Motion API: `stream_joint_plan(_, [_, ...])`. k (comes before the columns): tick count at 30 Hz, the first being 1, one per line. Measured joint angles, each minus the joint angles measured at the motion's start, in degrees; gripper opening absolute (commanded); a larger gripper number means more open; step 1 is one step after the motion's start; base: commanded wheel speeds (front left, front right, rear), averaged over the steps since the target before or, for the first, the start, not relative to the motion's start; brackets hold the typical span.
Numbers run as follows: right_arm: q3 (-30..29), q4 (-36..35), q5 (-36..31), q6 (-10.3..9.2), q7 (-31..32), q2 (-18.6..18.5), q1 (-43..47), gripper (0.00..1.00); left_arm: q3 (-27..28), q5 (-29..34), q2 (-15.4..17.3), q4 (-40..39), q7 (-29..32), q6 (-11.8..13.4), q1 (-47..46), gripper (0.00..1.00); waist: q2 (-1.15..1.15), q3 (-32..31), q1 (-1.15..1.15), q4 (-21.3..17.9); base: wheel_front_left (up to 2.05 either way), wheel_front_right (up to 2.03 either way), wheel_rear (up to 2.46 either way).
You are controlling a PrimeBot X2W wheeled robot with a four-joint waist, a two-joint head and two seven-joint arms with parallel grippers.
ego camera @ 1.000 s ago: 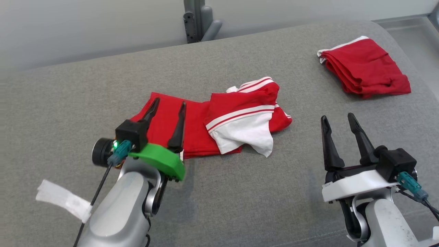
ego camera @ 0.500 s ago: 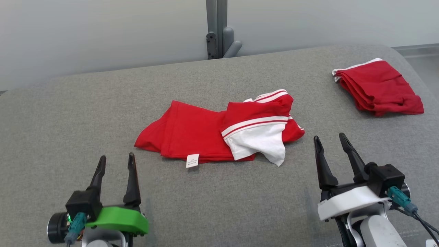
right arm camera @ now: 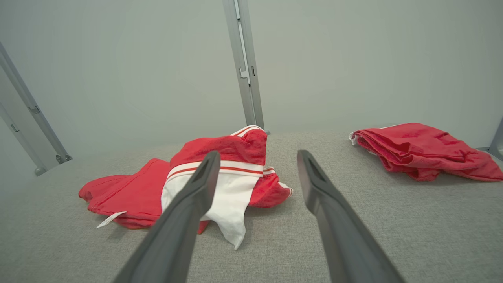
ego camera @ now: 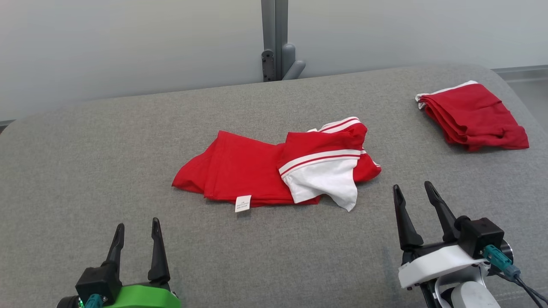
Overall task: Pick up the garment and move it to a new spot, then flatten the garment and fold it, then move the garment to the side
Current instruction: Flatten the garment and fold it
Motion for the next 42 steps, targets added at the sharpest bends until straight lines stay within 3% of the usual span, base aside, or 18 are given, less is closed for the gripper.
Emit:
stream_joint_plan(21, [-0.14, 3.36, -0.45, 0.0, -0.01, 0.0, 0.01, 1.0, 2.29, 3.01, -2.24, 1.45, 0.0, -3.14, 0.46, 1.0, 0.0, -0.35, 0.0, 1.1, 0.0, 0.0, 0.0])
stream_joint_plan(42, [-3.3, 35.72, -5.98, 0.0, 0.77, 0.02, -17.63, 1.0, 1.2, 3.85, -2.66, 1.88, 0.0, -3.85, -2.26, 1.0, 0.0, 5.37, 0.0, 11.28, 0.0, 0.0, 0.0])
